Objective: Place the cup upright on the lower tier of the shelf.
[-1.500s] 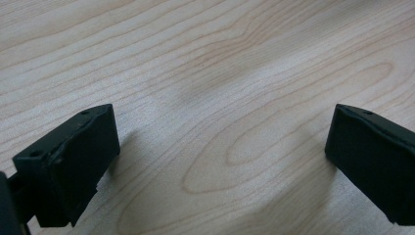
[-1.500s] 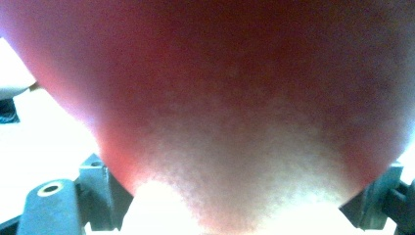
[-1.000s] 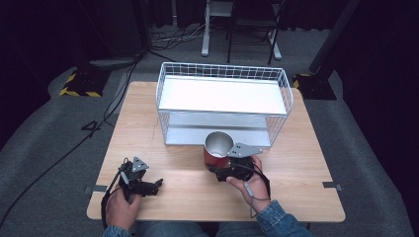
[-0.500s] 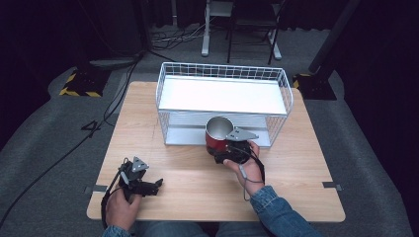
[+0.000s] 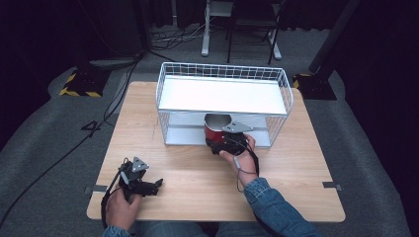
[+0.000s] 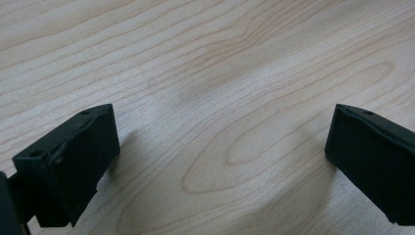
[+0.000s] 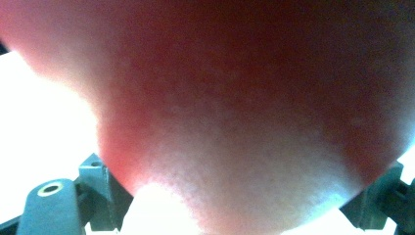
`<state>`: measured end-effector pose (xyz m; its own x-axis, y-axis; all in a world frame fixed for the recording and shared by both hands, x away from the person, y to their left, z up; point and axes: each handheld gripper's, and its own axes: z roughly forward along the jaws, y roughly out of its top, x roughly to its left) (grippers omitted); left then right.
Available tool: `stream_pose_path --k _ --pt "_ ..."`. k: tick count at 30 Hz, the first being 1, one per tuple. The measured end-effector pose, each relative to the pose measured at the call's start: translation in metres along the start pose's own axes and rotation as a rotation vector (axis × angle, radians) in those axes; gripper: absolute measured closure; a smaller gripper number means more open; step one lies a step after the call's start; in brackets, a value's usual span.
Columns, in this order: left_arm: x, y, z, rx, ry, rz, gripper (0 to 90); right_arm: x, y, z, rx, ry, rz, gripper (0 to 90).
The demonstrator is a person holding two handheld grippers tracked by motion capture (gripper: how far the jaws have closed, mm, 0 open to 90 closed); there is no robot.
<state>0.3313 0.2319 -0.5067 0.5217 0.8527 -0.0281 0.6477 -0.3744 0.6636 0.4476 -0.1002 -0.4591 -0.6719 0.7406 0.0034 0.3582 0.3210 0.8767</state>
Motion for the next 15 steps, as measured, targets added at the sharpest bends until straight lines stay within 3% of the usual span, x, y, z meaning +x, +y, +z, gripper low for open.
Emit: stream_pose_path --k 9,15 --pt "0.0 0.0 0.0 0.0 0.0 0.0 0.0 -0.008 0.006 0.018 0.01 -0.029 0.016 17.0" --pt "0.0 0.0 0.0 -0.002 0.002 -0.001 0.0 -0.011 0.009 0.028 0.009 -0.059 0.052 17.0"
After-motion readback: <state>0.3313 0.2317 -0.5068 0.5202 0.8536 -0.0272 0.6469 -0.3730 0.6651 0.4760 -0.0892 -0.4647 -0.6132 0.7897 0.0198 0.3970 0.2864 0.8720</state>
